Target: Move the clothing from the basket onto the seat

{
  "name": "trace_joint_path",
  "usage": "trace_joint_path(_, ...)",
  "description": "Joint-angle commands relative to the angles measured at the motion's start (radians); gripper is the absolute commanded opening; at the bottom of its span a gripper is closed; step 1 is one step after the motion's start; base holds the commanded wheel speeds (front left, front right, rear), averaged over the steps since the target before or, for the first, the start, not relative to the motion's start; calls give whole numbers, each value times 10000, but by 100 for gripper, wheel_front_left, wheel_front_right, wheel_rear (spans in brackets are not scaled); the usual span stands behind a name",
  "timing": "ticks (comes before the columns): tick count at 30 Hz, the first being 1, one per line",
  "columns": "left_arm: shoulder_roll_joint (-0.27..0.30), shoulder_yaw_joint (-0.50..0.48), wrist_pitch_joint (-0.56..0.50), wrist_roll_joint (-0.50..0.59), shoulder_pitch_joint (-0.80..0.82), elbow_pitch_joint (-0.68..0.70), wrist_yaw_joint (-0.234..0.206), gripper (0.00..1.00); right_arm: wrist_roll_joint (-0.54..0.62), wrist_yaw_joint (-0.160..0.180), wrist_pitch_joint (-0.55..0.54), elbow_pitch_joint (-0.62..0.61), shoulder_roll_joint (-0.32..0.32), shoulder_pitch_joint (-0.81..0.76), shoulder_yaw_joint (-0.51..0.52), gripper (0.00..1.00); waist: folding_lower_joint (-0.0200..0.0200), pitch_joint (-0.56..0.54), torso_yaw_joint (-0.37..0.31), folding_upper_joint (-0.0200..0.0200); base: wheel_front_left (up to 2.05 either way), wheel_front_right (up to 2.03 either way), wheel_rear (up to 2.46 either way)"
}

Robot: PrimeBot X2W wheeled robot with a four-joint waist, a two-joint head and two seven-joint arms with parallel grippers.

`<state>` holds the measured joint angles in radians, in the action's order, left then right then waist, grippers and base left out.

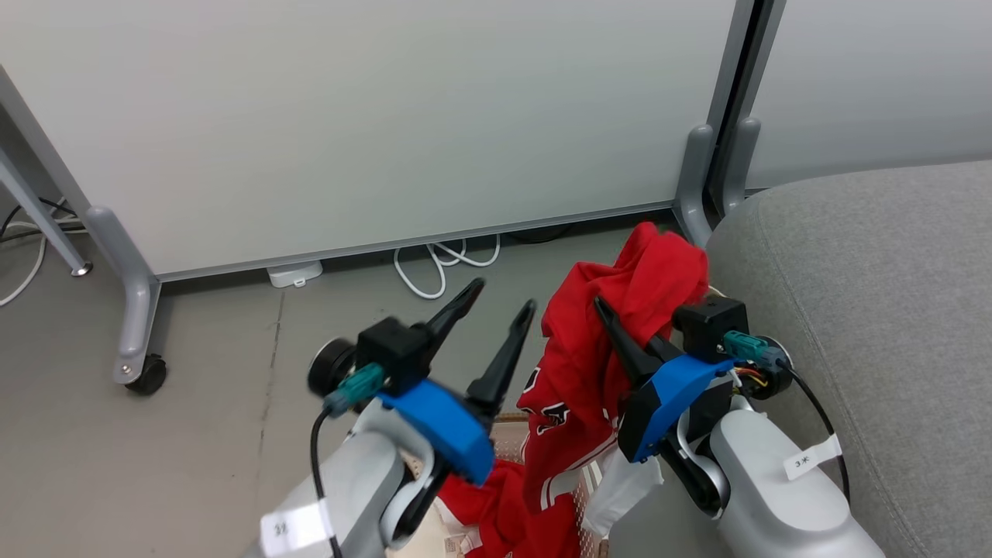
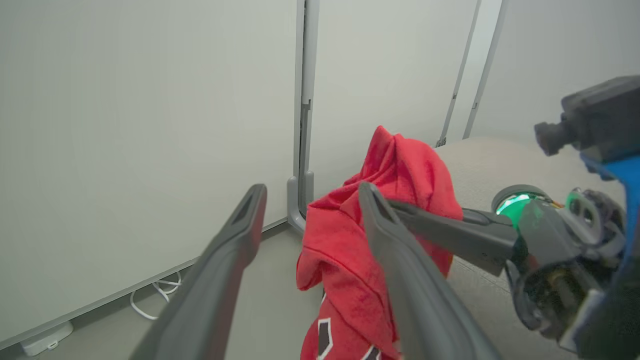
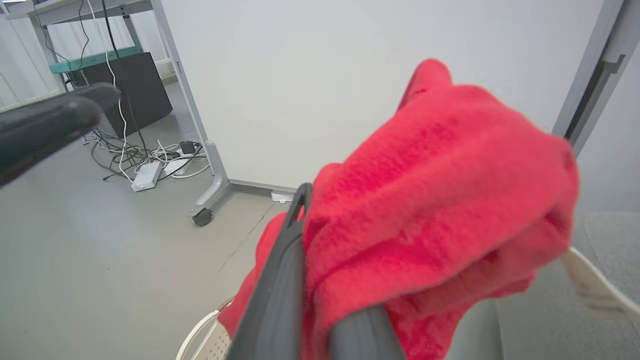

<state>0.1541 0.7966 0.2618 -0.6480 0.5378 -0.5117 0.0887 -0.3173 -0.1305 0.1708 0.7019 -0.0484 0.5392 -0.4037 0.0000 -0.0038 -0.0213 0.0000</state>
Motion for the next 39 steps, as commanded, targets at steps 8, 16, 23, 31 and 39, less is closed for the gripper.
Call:
trace_joint_path(8, 234, -1928, 46, 1467, -2119, 981, 247, 100, 181, -5, -148, -445, -36, -361, 319, 0, 0, 94, 77, 0, 0, 0, 0)
trace_joint_path(16, 10, -3351, 47, 2199, -3337, 1464, 361, 100, 363, -5, -265, -755, -34, -580, 733, 0, 0, 176, 124, 0, 0, 0, 0)
trace_joint_path(23, -197, -3983, 47, 2832, -3719, 1506, 422, 100, 454, -5, -366, -1026, -34, -745, 994, 0, 0, 217, 226, 0, 0, 0, 0)
trace_joint_path(31, -309, -4077, 47, 2922, -3844, 1508, 439, 100, 548, -5, -481, -1198, -34, -869, 1067, 0, 0, 167, 231, 0, 0, 0, 0)
trace_joint_path(39, -234, -4121, 46, 2893, -3898, 1507, 442, 100, 541, -5, -555, -1373, -34, -918, 1036, 0, 0, 225, -155, 0, 0, 0, 0)
